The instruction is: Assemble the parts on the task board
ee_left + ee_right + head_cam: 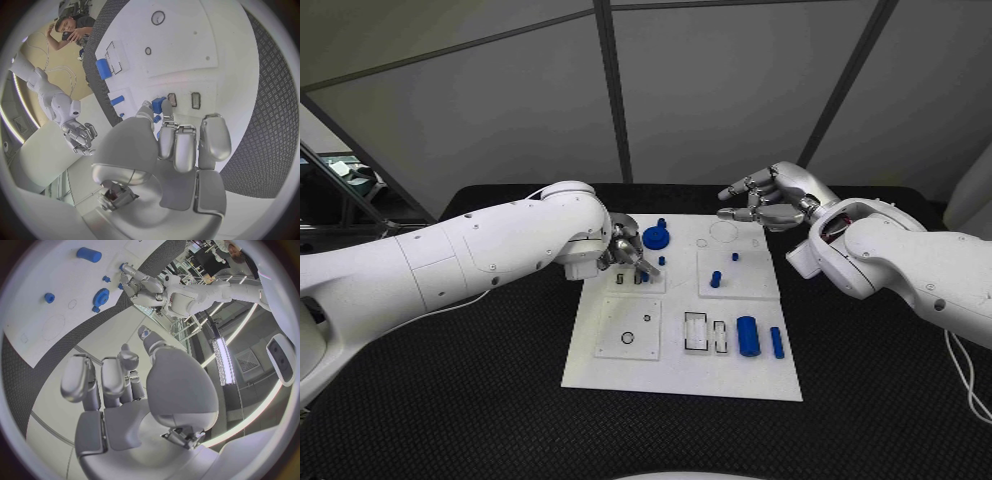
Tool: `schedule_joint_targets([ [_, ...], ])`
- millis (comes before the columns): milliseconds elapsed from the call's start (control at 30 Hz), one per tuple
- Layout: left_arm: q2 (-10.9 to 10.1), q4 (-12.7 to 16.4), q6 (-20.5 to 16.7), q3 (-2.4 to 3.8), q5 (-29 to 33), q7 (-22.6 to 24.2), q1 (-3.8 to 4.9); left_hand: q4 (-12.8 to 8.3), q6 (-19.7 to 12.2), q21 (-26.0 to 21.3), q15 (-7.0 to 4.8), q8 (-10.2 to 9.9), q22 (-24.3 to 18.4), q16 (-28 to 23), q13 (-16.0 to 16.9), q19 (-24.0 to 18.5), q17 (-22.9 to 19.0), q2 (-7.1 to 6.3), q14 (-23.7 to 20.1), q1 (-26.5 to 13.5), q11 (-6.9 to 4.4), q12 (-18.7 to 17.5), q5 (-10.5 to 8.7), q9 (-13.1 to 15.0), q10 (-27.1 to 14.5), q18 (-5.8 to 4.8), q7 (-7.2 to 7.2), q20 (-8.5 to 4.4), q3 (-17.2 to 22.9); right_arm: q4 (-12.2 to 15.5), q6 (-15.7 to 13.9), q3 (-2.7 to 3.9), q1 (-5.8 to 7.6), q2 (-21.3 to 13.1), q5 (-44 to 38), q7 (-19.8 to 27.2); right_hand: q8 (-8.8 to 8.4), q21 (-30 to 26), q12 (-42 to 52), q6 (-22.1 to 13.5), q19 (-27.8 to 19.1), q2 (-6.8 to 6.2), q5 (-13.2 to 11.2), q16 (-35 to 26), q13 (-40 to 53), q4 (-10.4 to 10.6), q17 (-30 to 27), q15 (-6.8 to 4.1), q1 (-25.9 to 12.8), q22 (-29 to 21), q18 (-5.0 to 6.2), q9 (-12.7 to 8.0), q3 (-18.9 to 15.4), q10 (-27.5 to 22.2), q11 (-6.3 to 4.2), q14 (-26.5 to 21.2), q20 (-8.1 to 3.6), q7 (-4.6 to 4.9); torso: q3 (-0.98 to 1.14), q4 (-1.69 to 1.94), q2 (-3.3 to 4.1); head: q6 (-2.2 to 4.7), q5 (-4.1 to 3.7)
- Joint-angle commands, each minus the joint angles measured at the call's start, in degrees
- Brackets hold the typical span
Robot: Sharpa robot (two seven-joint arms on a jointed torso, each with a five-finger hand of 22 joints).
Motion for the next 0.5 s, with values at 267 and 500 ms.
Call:
schedule_joint_targets([
  [267, -0.6, 0.5, -1.0, -0.01, 5.0, 1.1, 0.01, -3.3, -0.3, -0.6, -0.4, -2.3, 0.0, 0.3, 1.1, -0.5, 10.2, 1.86, 4.6, 4.0, -0.44, -0.8, 6.79, 1.3, -0.1, -0.16, -0.01, -0.26, 3.3, -0.5, 0.4, 0.04, 0.12, 0.3, -0.2, 0.1, -0.03, -0.3, -0.1, 0.3, -0.3, 0.18, 0.4, -0.3, 0.0, 0.1, 0.0, -0.08, -0.2, -0.1, 0.6, 0.1, 0.2, -0.4, 0.07, 0.5, -0.11, 0.0, 0.01, 0.02, -0.01, -0.16, 0.1],
  [500, -1.7, 1.3, -2.3, -0.01, 9.5, 1.7, 0.01, -5.8, -0.1, -0.8, -0.32, -3.3, 0.0, 0.5, 1.3, -0.7, 10.5, 2.38, 4.7, 5.0, -0.35, -0.9, 8.08, 2.6, 0.0, -0.13, 0.19, -0.22, 6.3, -0.8, 0.7, 0.03, 0.12, 0.3, -0.2, 0.0, -0.03, -0.3, -0.1, 0.3, -0.3, 0.18, 0.4, -0.3, 0.0, 0.1, 0.0, -0.08, -0.2, -0.1, 0.6, 0.1, 0.2, -0.4, 0.07, 0.5, -0.11, 0.0, 0.01, 0.09, -0.04, -0.3, 0.16],
])
